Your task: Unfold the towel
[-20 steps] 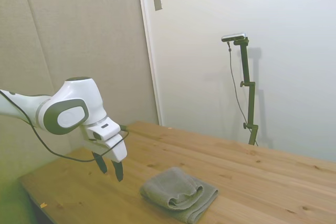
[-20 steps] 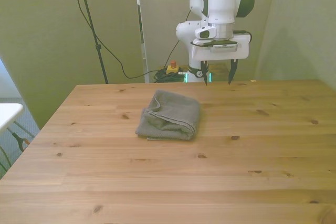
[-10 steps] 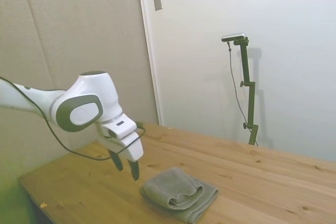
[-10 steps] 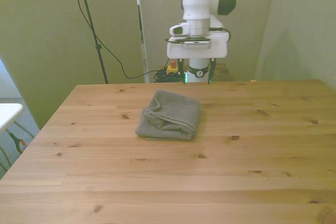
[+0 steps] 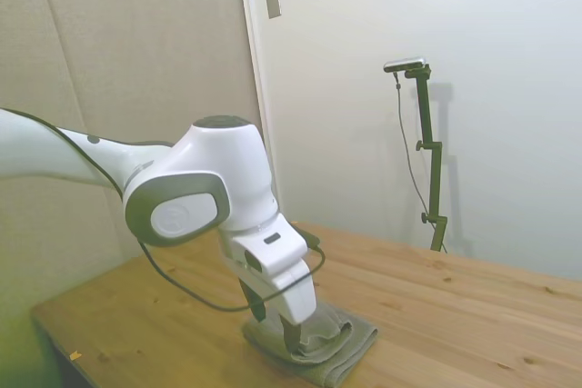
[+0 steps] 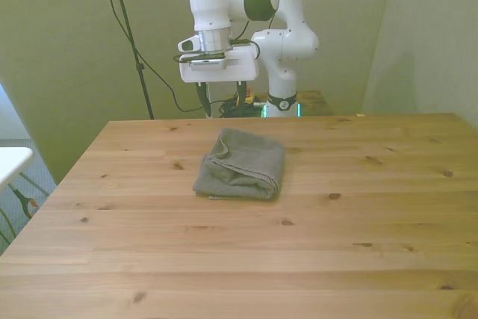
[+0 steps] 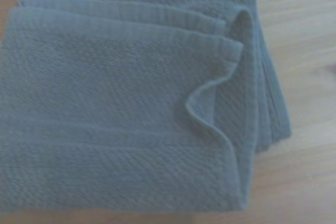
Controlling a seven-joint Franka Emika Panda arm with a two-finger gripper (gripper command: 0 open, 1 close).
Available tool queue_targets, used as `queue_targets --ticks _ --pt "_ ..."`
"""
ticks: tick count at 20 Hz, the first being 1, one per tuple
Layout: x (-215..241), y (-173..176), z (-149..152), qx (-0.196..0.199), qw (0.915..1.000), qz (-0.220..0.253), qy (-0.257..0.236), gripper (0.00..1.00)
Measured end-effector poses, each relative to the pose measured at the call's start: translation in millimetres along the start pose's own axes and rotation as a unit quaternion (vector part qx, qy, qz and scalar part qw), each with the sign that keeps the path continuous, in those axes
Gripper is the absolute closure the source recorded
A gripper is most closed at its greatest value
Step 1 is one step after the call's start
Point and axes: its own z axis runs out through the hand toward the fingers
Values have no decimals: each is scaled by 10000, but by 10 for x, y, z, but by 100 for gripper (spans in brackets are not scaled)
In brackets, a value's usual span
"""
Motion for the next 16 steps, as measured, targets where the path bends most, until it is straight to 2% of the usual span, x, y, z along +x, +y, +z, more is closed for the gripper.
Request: queue_targets --ticks 7,12,16 --pt "299 301 220 628 9978 161 -170 0" --pt "379 151 383 1249 9917 -187 -258 0" --pt "350 40 479 1499 9869 -464 -365 0"
